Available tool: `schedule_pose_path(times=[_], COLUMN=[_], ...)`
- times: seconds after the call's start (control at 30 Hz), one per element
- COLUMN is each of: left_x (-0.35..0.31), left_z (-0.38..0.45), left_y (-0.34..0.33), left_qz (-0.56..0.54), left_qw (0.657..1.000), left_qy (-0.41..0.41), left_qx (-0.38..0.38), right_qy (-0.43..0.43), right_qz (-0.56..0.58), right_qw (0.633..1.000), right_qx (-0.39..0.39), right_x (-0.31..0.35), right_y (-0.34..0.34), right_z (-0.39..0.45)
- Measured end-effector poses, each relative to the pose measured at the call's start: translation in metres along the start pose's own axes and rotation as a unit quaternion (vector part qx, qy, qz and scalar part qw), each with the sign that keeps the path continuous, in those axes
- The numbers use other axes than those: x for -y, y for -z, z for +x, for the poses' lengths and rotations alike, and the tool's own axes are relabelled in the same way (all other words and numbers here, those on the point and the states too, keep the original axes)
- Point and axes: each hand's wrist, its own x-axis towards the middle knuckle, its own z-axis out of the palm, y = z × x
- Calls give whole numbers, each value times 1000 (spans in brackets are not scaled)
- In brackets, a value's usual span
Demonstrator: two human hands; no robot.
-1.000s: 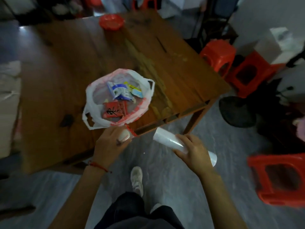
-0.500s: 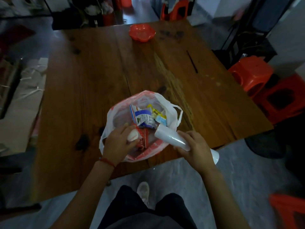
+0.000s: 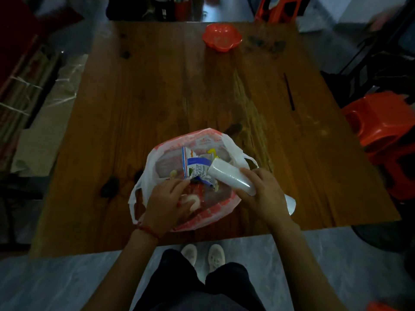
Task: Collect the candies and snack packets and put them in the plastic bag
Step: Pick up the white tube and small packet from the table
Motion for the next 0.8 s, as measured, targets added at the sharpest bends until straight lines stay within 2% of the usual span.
schedule_pose_path(times=[0.17, 0.33, 0.53, 0.8], left_x=[3, 18, 27, 32], left_z=[-7, -24, -40, -38], left_y=[14, 25, 36, 38], left_qz=[23, 51, 68, 61], left_qw=[996, 988, 979, 978], left_qy=[19, 56, 145, 175], left_qx=[-90, -133, -125, -99], right_qy=[37, 88, 110, 87], right_qz=[20, 40, 36, 58], right_qw=[999, 994, 989, 986], right_qx=[26, 54, 92, 129], right_x=[11, 36, 61, 60], right_y=[-7, -24, -49, -63], right_z=[31, 62, 81, 84])
